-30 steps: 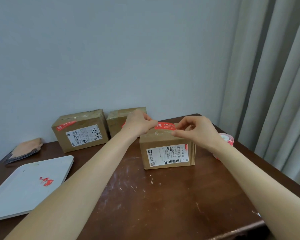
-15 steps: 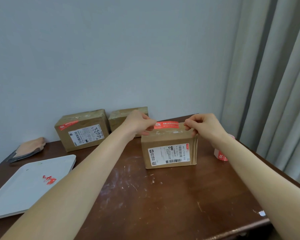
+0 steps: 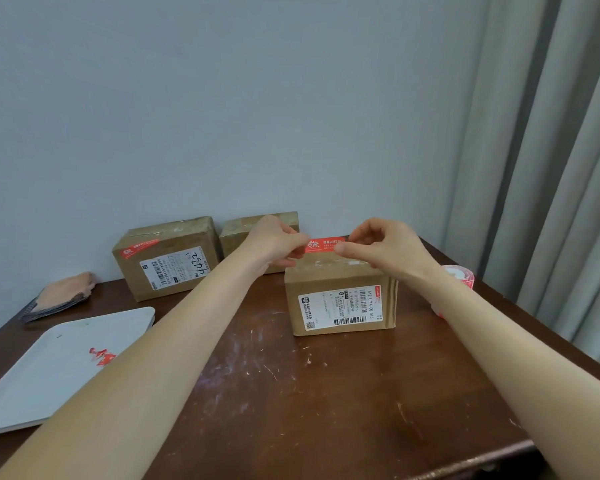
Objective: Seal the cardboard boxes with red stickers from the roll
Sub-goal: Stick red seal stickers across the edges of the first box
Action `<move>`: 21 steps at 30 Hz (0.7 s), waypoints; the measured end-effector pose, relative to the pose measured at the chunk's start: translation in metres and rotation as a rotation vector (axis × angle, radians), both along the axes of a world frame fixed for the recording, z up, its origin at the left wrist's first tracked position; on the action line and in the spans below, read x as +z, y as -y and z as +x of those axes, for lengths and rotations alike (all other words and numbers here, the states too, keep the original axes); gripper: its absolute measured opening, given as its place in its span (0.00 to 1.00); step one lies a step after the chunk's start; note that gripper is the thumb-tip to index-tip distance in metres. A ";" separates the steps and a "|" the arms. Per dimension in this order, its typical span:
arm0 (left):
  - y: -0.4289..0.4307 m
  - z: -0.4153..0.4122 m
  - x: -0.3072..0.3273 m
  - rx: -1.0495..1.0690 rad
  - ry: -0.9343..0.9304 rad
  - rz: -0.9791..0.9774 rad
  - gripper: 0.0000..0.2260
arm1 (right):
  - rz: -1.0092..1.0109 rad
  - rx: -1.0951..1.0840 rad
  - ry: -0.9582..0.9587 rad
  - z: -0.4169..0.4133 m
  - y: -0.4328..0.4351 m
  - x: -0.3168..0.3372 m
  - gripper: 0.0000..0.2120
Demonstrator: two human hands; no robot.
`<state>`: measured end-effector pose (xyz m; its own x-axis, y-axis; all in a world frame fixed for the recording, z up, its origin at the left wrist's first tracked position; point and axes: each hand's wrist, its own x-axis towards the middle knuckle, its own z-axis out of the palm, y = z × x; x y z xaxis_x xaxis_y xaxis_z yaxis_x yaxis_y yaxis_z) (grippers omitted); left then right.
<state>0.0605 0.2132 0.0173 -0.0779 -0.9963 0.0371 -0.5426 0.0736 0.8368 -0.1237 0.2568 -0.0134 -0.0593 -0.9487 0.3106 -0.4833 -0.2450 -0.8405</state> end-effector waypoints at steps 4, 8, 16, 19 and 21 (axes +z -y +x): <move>0.000 0.001 0.001 -0.008 -0.016 -0.002 0.05 | -0.037 -0.058 -0.031 0.000 0.007 0.001 0.07; 0.001 0.001 0.003 -0.032 -0.076 0.024 0.04 | -0.017 -0.112 -0.009 -0.005 0.015 0.003 0.10; 0.014 -0.008 -0.002 -0.047 -0.108 0.065 0.07 | 0.122 -0.127 0.012 -0.015 0.038 0.005 0.11; 0.018 -0.016 -0.004 -0.035 -0.098 0.088 0.05 | 0.157 -0.142 -0.029 -0.021 0.047 0.006 0.11; 0.021 -0.022 -0.006 -0.028 -0.074 0.101 0.07 | 0.181 -0.167 -0.088 -0.026 0.051 0.005 0.11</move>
